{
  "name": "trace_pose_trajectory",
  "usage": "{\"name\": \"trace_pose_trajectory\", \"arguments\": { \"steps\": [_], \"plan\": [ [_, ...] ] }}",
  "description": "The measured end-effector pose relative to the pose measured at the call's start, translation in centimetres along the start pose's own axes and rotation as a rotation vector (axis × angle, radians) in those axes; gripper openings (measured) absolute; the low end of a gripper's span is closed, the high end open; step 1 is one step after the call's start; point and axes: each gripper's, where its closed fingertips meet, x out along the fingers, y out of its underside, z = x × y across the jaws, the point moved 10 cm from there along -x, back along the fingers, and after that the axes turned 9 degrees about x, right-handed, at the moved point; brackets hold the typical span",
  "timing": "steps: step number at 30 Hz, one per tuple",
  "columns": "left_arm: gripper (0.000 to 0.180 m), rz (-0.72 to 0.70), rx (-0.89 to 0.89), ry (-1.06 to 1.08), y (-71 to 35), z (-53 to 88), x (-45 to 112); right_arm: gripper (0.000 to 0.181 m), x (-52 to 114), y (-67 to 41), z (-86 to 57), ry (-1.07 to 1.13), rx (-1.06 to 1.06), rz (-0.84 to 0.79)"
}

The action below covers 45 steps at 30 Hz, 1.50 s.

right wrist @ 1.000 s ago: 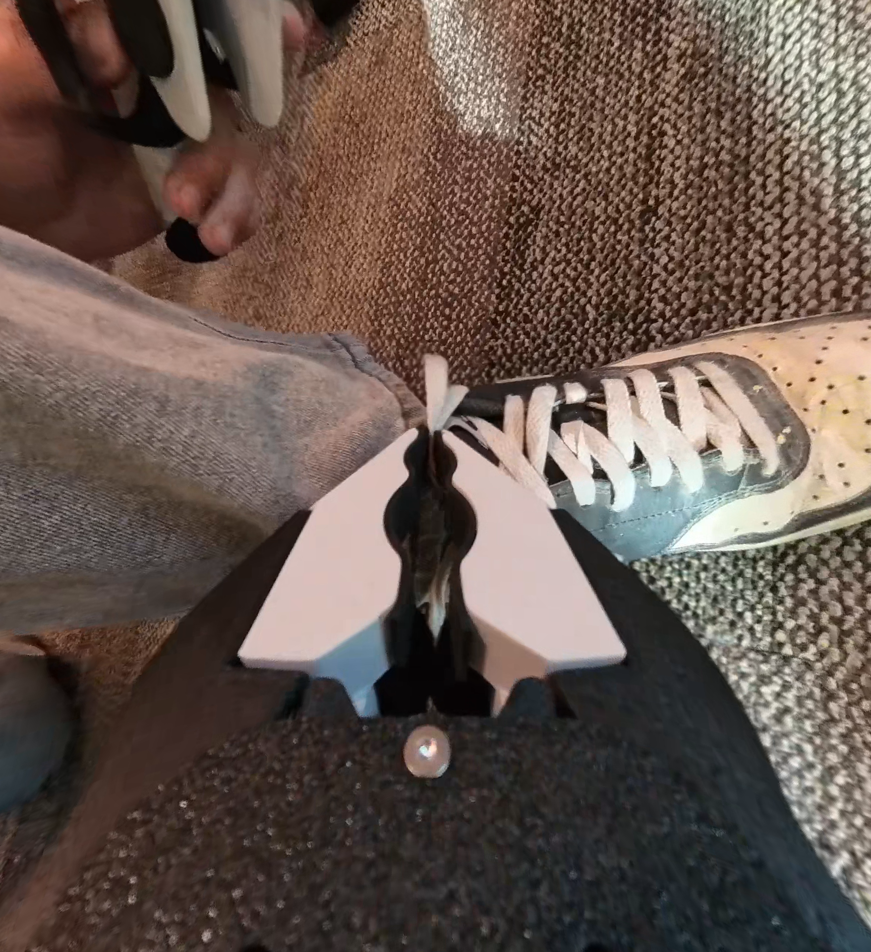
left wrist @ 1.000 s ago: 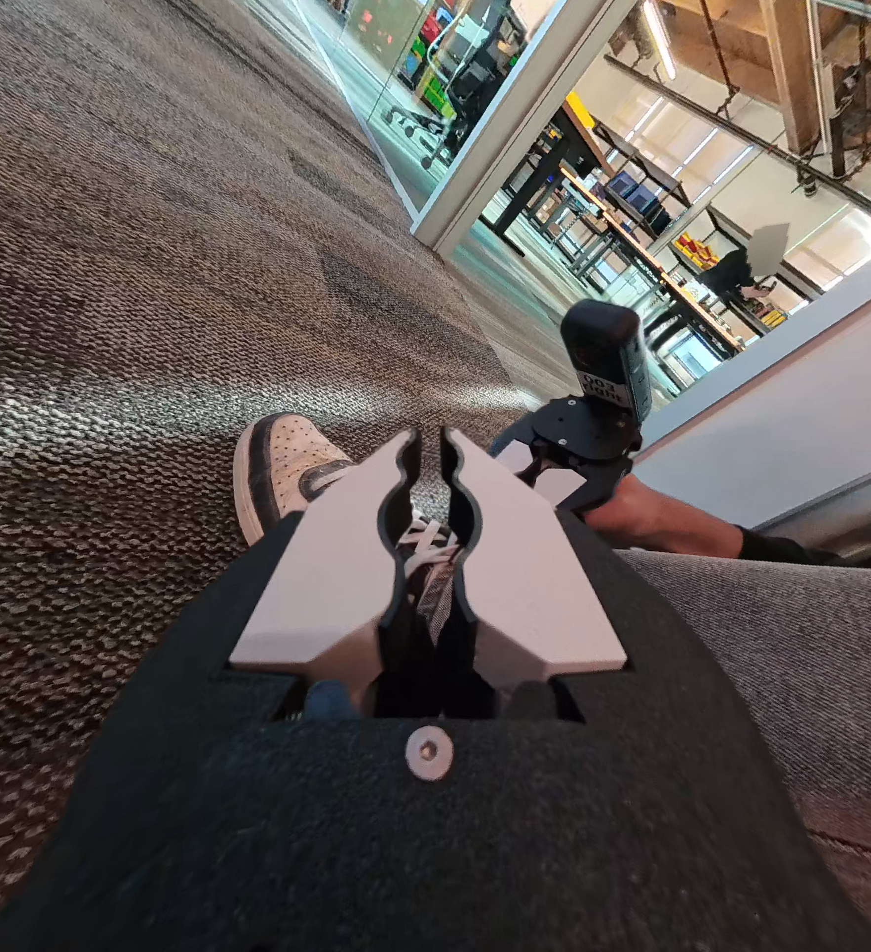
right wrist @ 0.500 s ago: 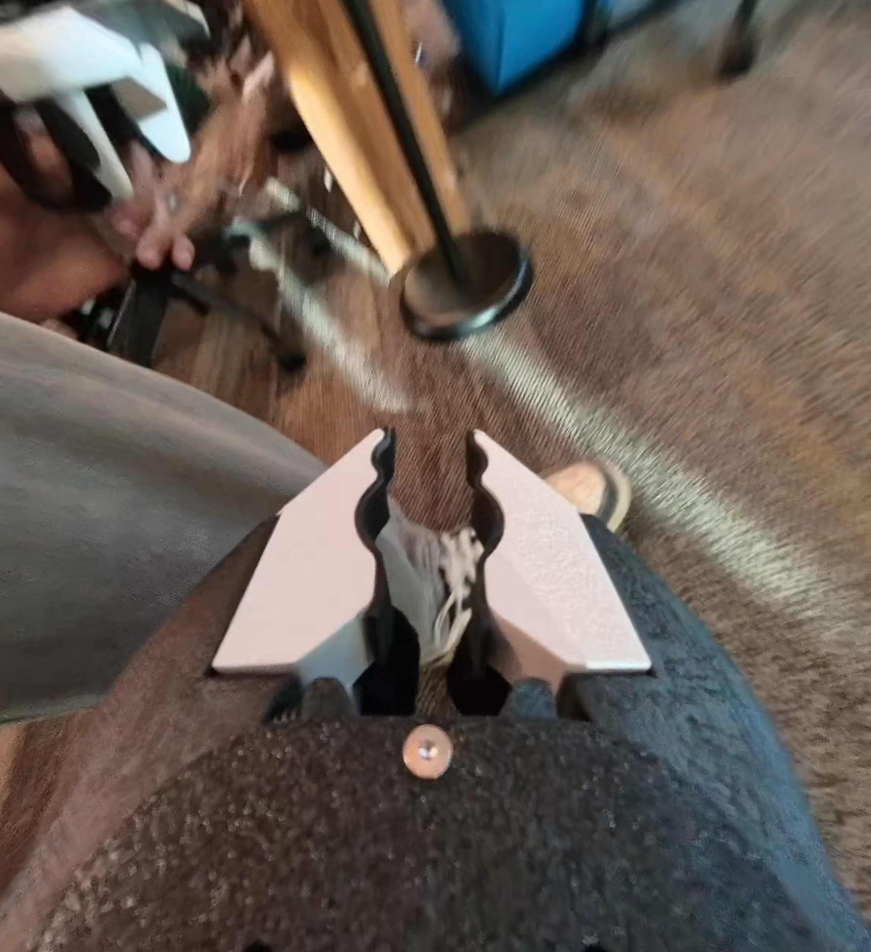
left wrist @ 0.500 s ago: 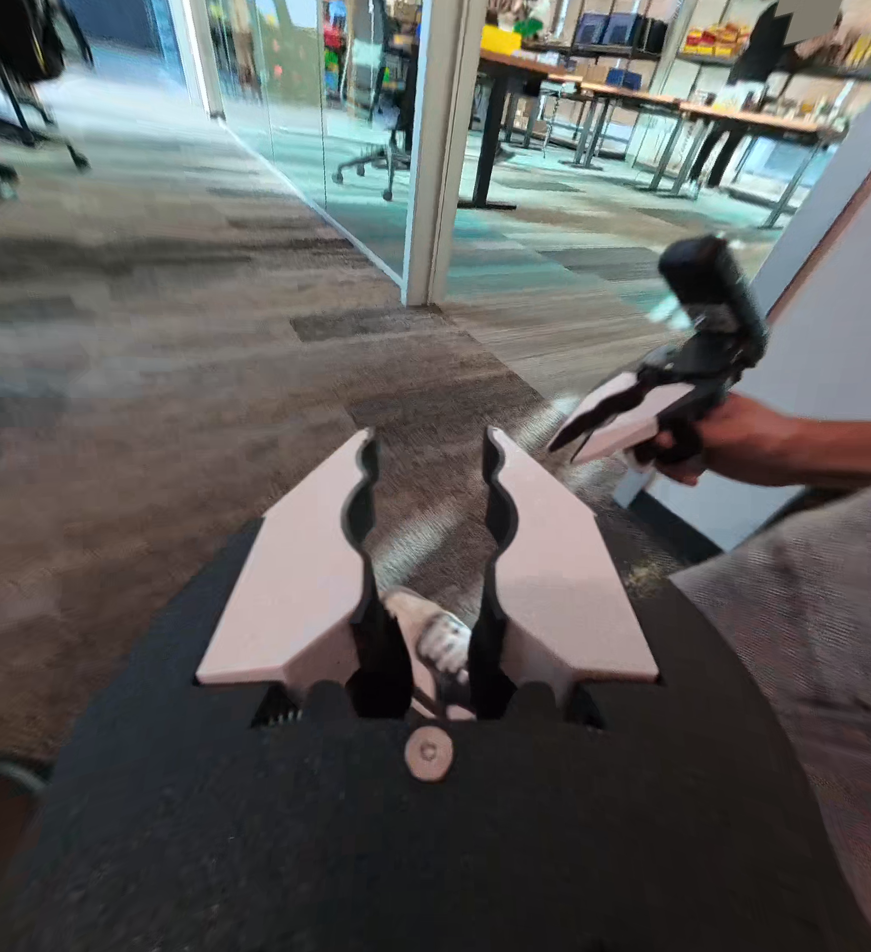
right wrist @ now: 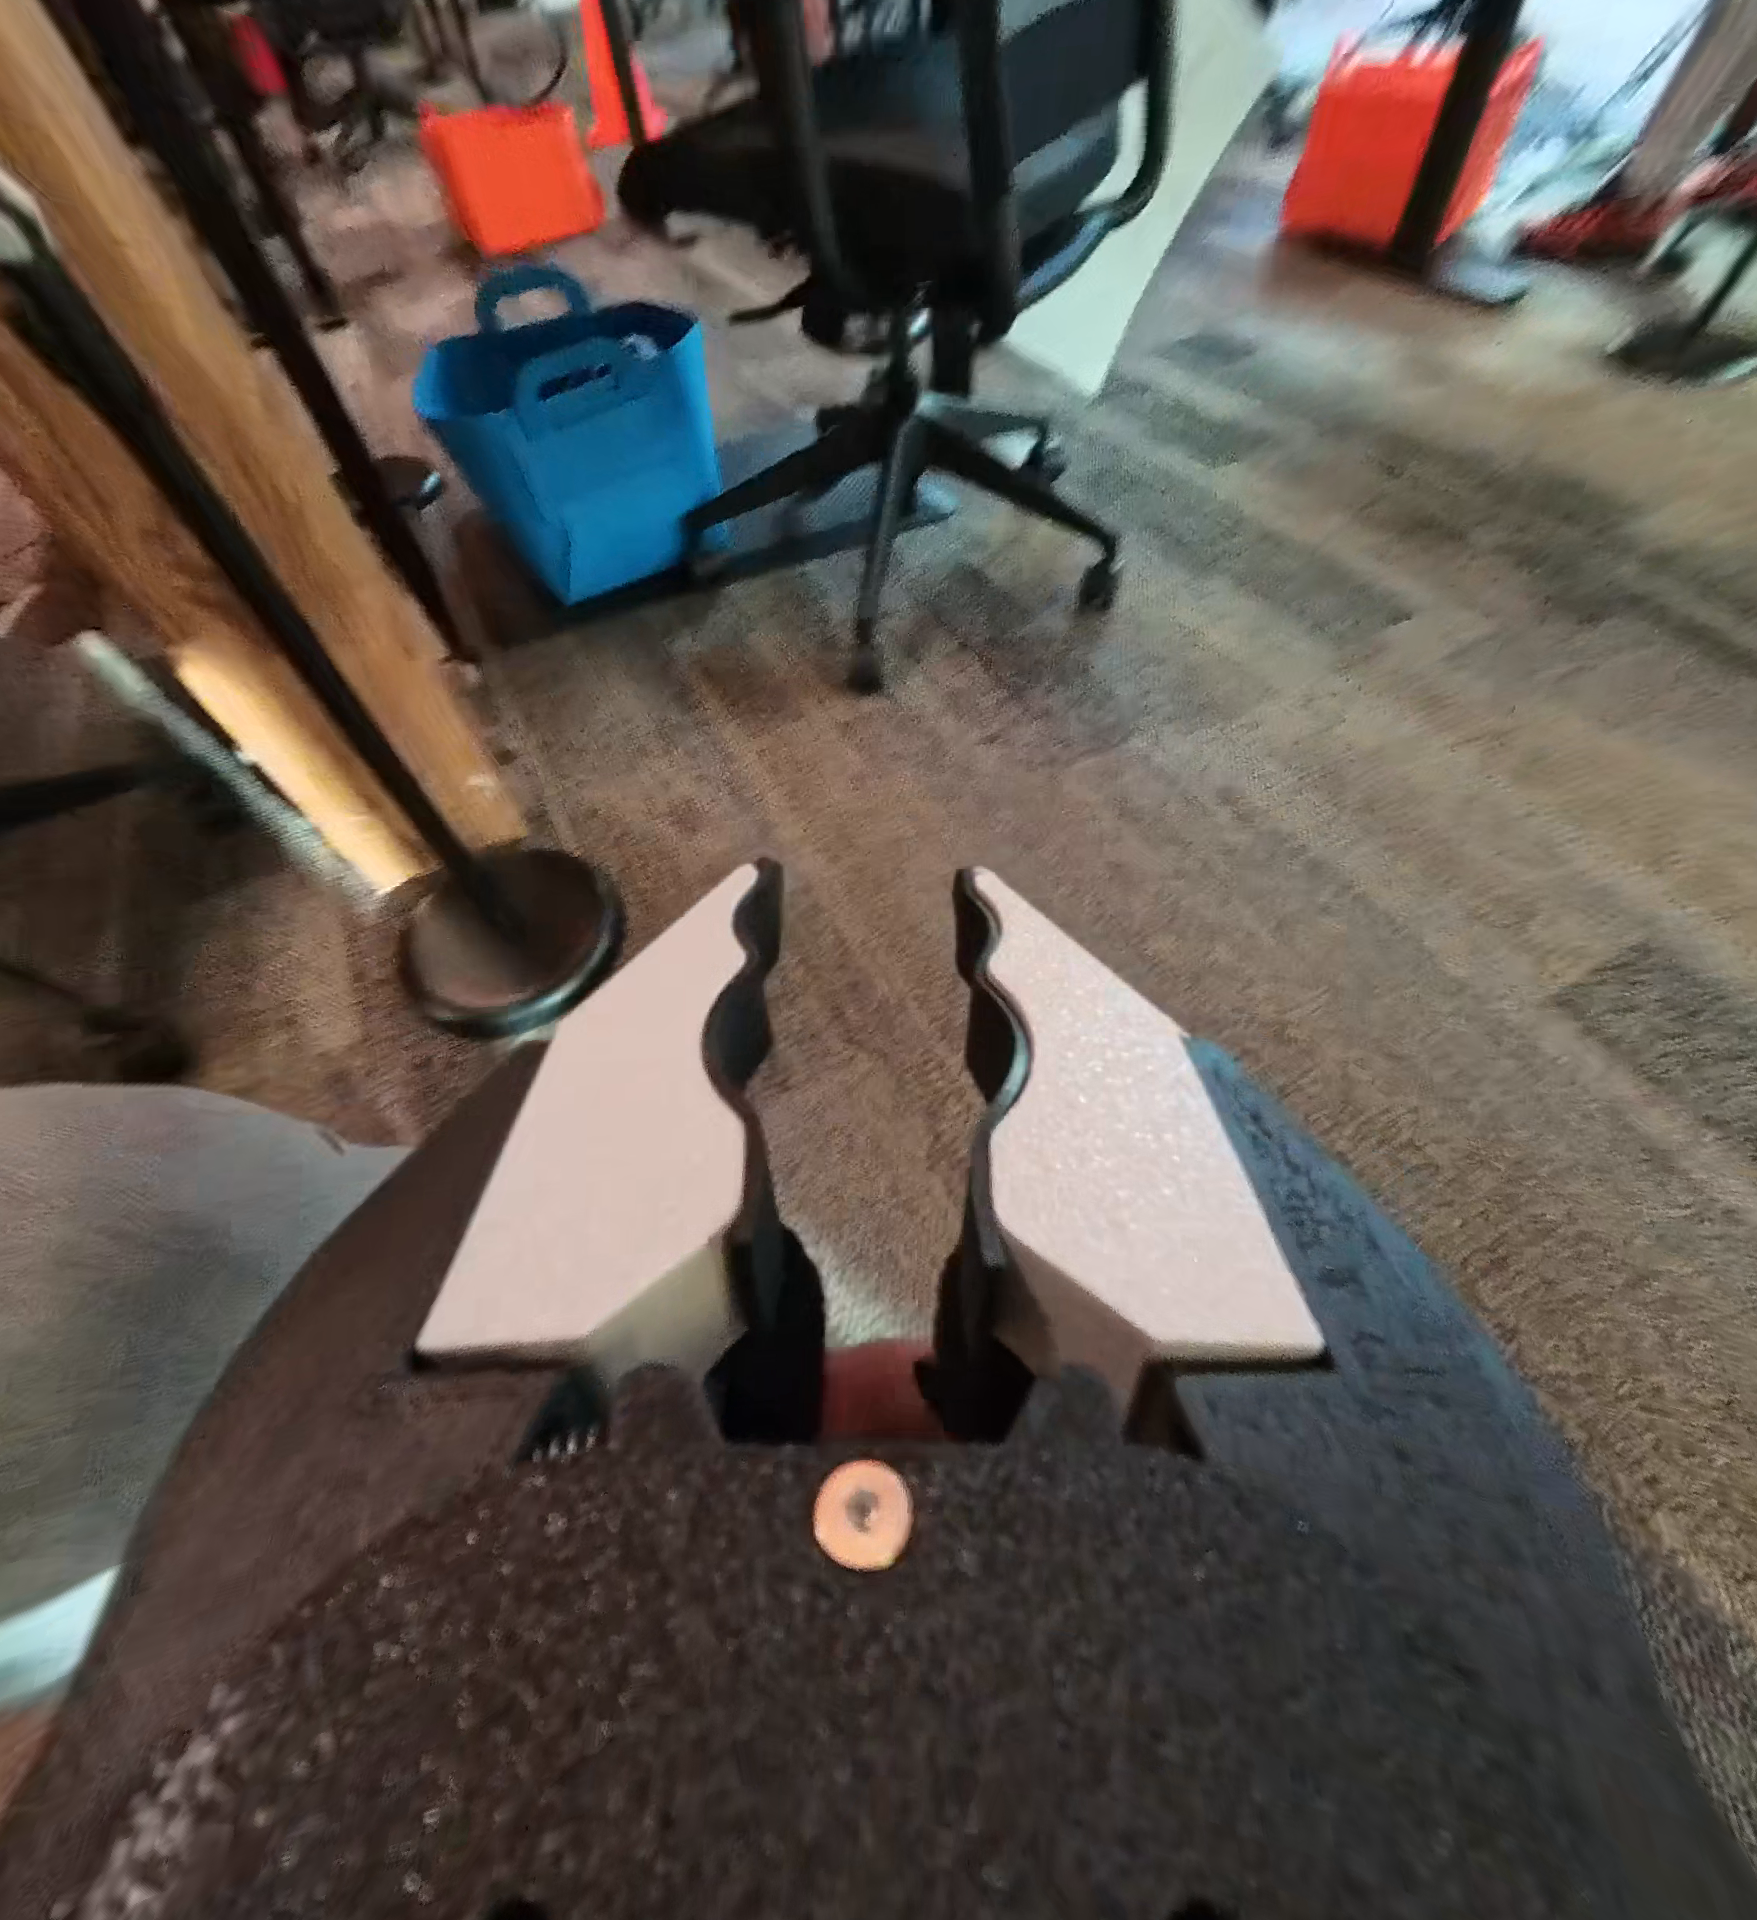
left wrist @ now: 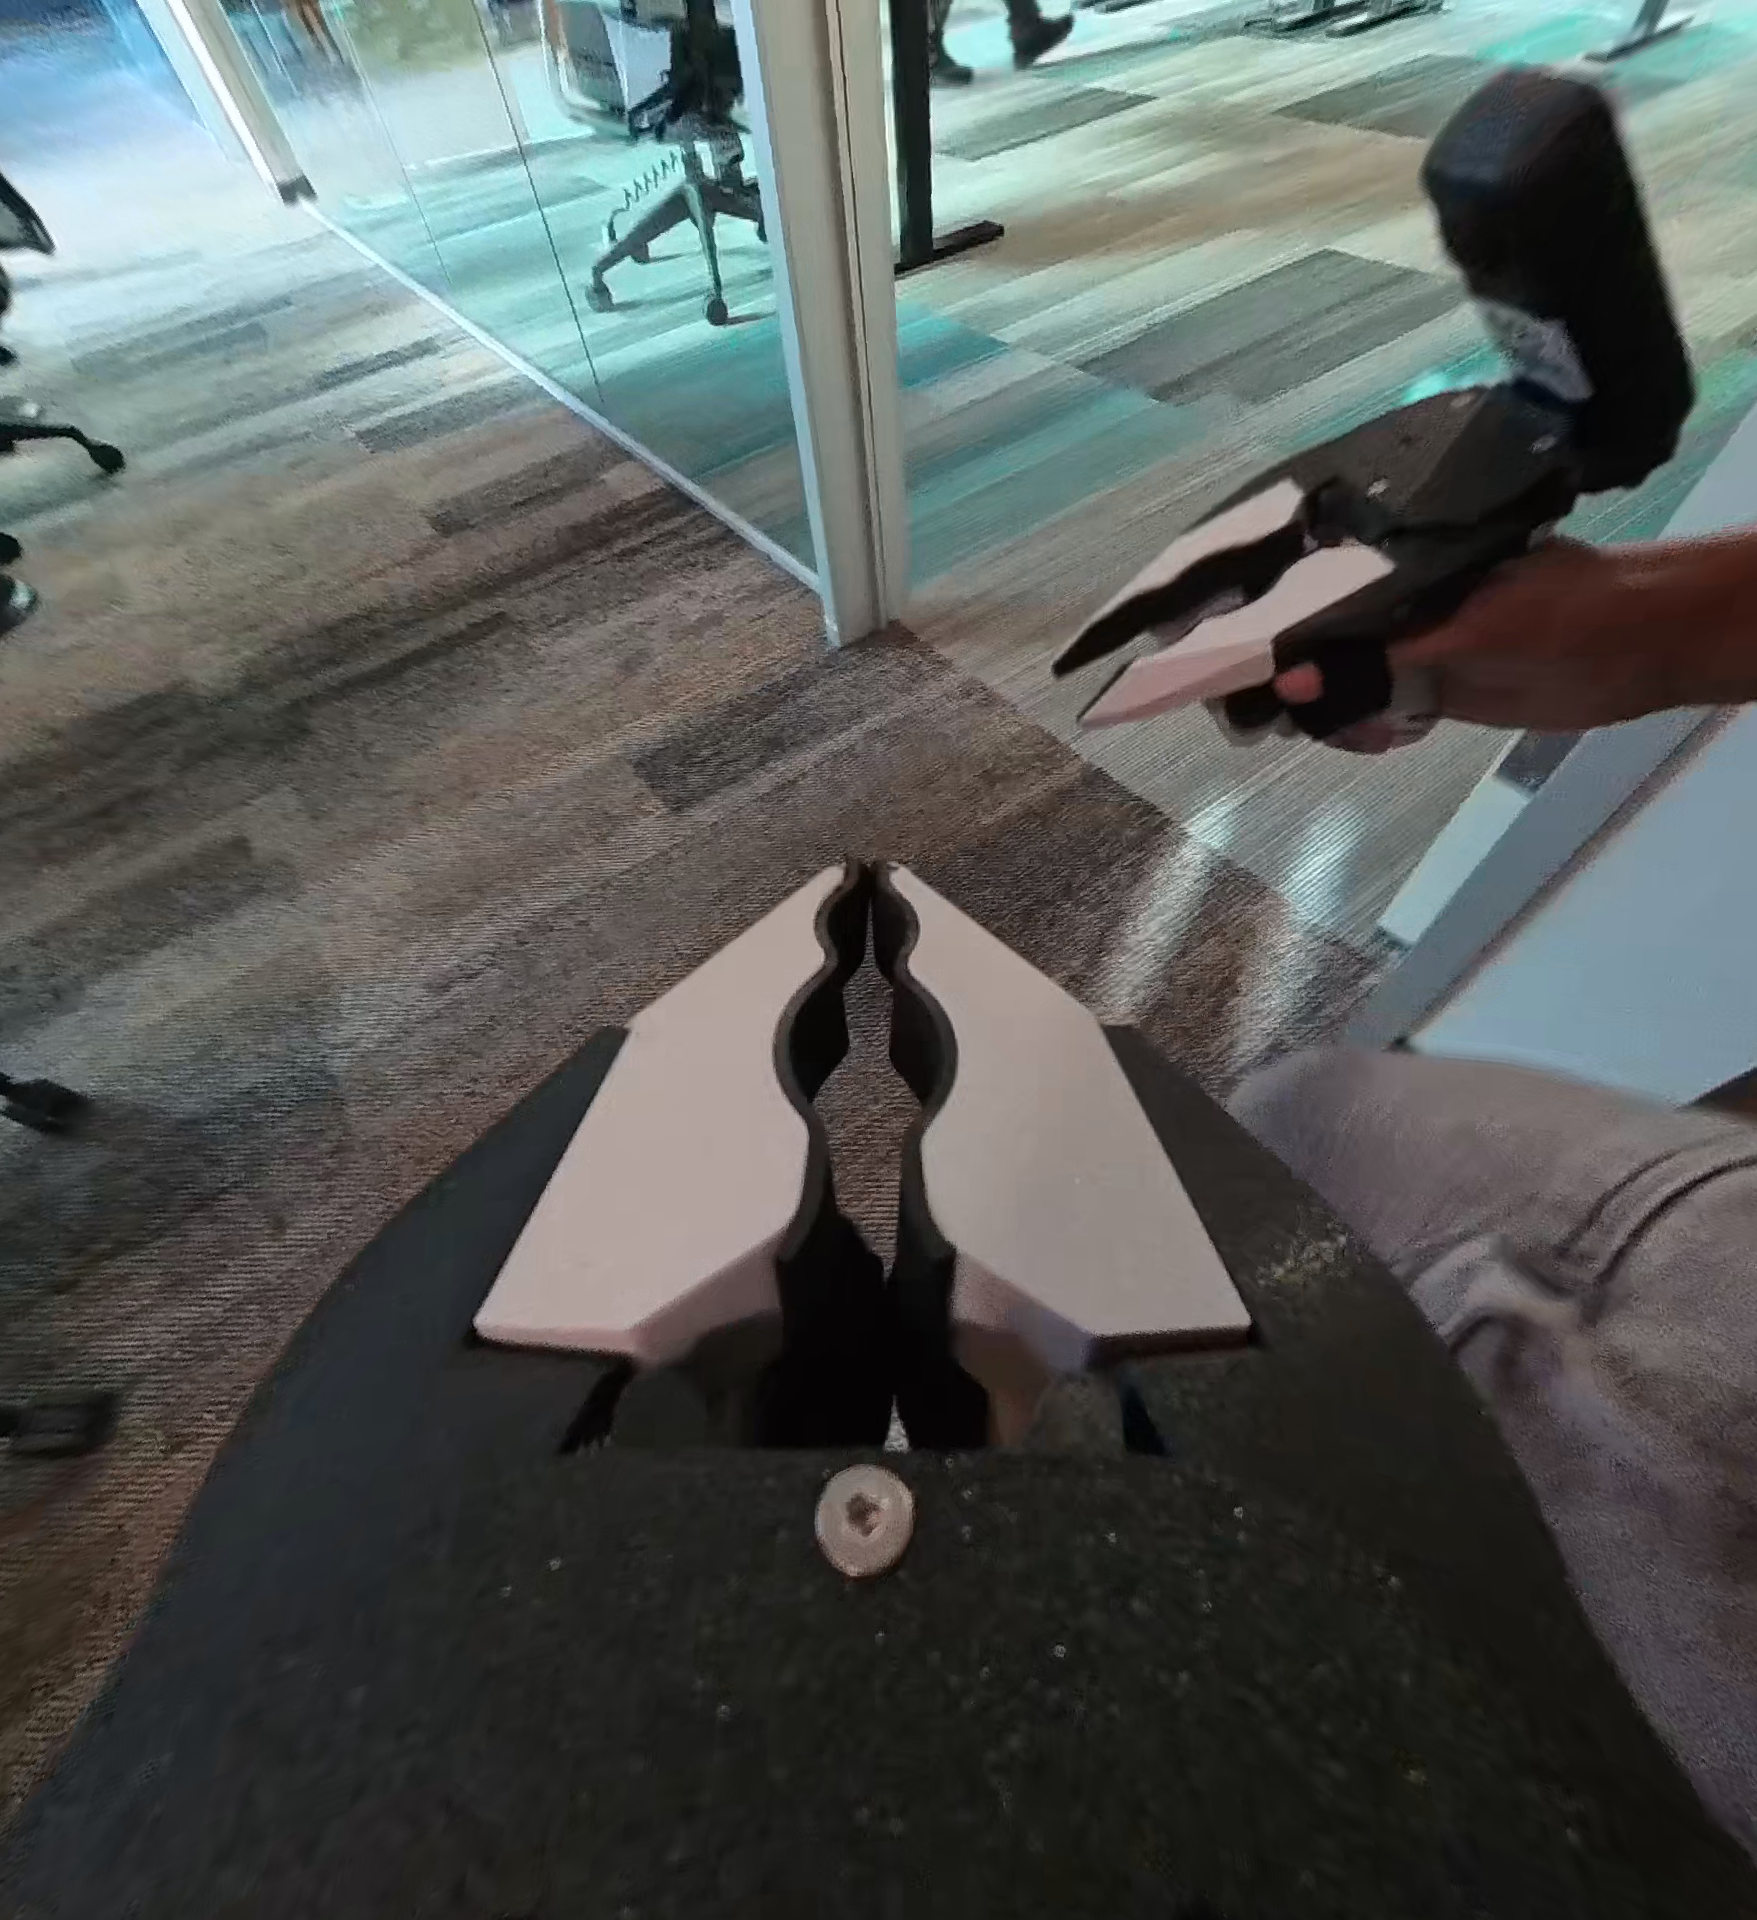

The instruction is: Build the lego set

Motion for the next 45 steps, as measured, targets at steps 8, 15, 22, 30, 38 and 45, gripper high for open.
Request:
{"name": "trace_pose_trajectory", "arguments": {
  "steps": [8,15,22,30,38,45],
  "plan": [
    [0.0,0.188,-0.229,0.125,-16.4,3.2,0.9,0.036,-9.0,-10.7,-2.3,0.009,0.251,-0.025],
    [0.012,0.096,-0.38,0.059,-27.0,3.5,2.0,0.04,-12.9,-20.7,-6.3,0.006,0.215,-0.138],
    [0.041,0.111,-0.184,-0.027,-36.1,10.8,4.2,0.045,-12.4,-31.6,-11.8,0.07,0.211,-0.065],
    [0.038,0.075,0.005,0.135,-41.8,25.9,19.3,0.038,-13.4,-43.3,-16.4,0.106,0.291,-0.107],
    [0.038,0.045,0.051,0.366,-50.7,29.0,34.2,0.041,-22.3,-48.4,-22.3,0.479,0.428,-0.136],
    [0.036,0.056,0.097,0.685,-59.1,23.4,48.3,0.043,-31.0,-46.6,-30.1,0.749,0.485,-0.288]
  ]
}}
